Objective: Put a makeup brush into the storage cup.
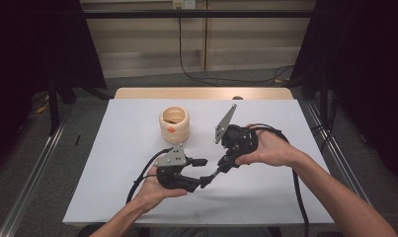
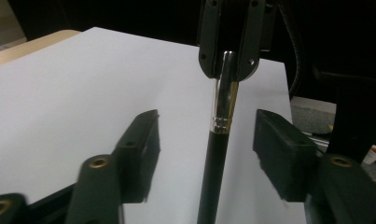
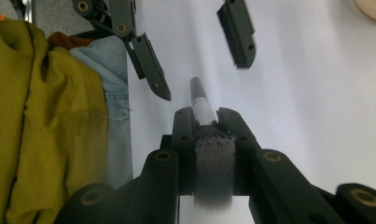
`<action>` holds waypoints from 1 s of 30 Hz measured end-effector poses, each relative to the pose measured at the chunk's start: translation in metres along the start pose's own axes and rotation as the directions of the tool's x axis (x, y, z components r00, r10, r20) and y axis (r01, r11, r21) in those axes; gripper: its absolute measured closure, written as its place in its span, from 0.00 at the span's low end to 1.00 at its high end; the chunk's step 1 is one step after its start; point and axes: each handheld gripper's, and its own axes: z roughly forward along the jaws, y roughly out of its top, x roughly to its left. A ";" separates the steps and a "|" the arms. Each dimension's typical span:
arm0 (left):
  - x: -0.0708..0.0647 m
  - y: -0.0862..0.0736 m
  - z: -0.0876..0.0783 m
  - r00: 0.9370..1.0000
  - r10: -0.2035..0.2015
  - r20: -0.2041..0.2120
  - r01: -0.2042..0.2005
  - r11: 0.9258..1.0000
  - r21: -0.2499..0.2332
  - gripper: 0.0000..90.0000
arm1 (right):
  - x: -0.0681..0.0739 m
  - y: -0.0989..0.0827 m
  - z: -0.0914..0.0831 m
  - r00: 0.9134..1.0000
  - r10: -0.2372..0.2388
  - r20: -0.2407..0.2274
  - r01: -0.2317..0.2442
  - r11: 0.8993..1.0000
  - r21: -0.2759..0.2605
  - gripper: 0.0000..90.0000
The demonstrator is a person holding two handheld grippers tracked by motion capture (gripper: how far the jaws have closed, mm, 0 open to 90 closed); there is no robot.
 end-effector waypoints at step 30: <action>0.000 0.007 0.014 0.996 0.033 0.082 -0.038 0.997 0.059 0.86 | 0.002 0.005 0.008 1.000 -0.013 -0.019 0.013 1.000 -0.010 0.85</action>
